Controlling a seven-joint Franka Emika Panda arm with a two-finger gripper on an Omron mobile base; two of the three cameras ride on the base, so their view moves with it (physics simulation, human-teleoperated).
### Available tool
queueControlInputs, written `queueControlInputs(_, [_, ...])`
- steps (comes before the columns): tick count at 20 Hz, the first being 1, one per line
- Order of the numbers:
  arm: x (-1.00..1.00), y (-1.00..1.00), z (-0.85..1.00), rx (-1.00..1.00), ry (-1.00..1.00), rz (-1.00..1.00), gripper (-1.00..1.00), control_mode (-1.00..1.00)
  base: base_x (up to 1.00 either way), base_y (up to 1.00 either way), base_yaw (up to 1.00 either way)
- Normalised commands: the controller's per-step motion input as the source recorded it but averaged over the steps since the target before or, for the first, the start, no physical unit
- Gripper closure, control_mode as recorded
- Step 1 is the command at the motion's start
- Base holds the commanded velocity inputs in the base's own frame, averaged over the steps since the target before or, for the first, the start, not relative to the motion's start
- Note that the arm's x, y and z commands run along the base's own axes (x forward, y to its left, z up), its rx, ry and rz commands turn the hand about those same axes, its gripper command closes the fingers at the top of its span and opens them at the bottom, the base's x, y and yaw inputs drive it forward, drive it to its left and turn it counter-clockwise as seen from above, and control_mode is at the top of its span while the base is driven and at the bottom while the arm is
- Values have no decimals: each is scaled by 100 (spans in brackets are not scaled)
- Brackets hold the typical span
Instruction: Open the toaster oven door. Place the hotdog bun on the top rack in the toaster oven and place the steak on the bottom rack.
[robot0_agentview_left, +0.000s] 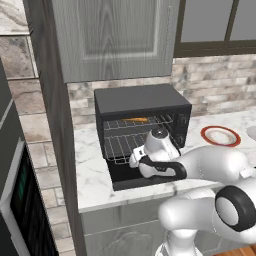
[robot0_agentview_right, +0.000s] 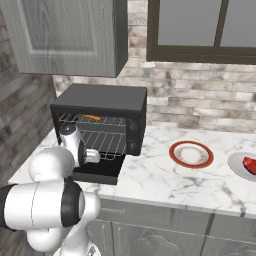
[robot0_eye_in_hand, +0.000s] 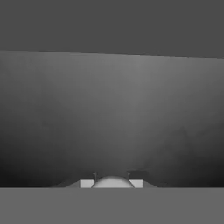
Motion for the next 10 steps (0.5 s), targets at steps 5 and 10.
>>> queueControlInputs(5, [-19,0,20,-6,30,0,100,-100,0,0,0])
queueControlInputs(10, [-14,0,38,-6,22,0,100,-100,0,0,0])
